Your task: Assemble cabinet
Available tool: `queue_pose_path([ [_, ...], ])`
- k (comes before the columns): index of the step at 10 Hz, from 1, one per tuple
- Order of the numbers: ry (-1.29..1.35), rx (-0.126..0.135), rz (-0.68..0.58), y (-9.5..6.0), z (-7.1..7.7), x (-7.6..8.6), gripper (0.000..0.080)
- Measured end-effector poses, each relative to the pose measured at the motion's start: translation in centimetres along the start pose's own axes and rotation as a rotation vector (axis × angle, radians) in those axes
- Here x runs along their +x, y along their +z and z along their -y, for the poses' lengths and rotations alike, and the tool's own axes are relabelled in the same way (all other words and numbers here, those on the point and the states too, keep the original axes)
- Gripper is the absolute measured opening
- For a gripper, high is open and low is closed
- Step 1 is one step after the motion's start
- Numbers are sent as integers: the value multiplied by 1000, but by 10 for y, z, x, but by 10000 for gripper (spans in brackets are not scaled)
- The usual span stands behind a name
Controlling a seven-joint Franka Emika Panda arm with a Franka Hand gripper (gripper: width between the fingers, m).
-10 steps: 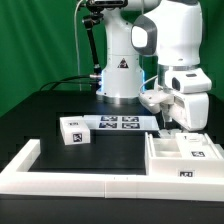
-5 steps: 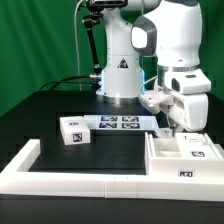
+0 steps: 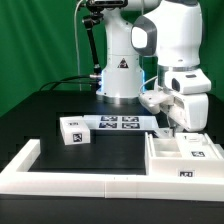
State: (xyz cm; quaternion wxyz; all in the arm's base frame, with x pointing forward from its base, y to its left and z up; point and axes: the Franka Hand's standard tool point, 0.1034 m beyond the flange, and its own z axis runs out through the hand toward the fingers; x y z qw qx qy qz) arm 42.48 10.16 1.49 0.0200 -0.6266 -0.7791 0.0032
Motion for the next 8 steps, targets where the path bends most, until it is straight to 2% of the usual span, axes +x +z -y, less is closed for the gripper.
queue_pose_path([
  [3,107,58,49,-18,8,-19,68],
  [5,132,60,60,-25,9,-28,69],
  [7,130,32,47,-24,7,-25,69],
  [8,127,38,49,-24,8,-26,69],
])
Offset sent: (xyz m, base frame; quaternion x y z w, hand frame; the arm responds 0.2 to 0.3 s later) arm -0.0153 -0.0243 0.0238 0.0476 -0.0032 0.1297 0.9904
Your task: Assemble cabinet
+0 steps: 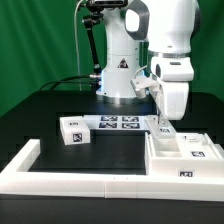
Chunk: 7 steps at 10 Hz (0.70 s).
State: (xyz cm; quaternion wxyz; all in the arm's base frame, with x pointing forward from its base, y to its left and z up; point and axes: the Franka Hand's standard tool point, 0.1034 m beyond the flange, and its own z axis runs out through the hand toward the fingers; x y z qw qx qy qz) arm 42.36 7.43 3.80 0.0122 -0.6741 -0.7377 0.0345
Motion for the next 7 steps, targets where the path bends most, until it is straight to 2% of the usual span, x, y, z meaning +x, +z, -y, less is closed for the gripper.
queue_pose_path([
  [1,1,-28,-6,-3,-4,-1,69],
  [2,0,-99,-27,-7,-6,0,69],
  [3,3,-119,-28,-11,-2,-3,69],
  [6,14,-83,0,-15,-1,-14,70],
  [7,13,-84,-3,-14,-1,-13,70],
])
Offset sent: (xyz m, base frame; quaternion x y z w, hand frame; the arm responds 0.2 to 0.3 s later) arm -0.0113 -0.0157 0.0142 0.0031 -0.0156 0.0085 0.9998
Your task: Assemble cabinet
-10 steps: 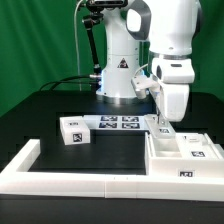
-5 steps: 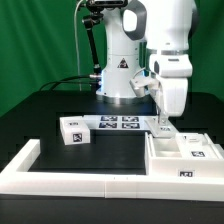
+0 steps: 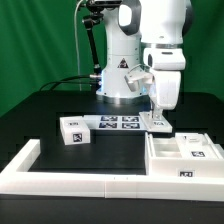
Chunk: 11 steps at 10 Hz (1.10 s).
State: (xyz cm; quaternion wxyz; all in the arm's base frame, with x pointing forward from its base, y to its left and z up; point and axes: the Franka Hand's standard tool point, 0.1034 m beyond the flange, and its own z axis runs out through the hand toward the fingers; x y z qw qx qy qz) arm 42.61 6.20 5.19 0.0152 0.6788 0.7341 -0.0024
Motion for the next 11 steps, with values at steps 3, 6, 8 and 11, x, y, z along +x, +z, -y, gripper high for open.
queue_pose_path([
  [3,72,16,5,0,-4,-9,70],
  [6,177,52,18,-4,-16,-16,70],
  [8,180,43,11,-2,-14,-15,70],
  [11,154,12,1,-5,-23,-5,70],
])
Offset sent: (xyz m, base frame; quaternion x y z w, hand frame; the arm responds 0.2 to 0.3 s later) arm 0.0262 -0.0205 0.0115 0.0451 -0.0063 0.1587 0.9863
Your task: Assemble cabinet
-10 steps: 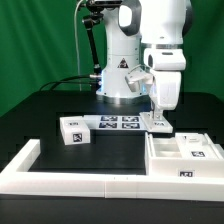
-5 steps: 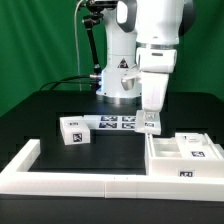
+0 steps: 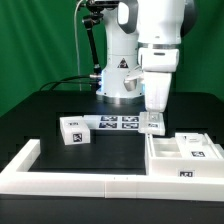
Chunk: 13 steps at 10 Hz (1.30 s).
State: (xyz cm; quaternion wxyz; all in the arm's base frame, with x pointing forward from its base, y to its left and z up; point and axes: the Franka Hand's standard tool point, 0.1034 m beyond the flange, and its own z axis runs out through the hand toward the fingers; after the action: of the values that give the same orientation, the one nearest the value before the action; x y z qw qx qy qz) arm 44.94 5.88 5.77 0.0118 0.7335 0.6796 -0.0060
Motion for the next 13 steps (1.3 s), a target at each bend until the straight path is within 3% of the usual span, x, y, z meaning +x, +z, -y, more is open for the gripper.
queue_pose_path([
  [1,-20,-23,-5,-2,-4,0,70],
  [3,-19,-45,-20,-1,-3,1,70],
  [4,-18,-43,-20,-1,-3,1,70],
  [5,-18,-66,-34,-2,-4,4,70],
  [13,-16,-51,-32,4,-15,6,70],
])
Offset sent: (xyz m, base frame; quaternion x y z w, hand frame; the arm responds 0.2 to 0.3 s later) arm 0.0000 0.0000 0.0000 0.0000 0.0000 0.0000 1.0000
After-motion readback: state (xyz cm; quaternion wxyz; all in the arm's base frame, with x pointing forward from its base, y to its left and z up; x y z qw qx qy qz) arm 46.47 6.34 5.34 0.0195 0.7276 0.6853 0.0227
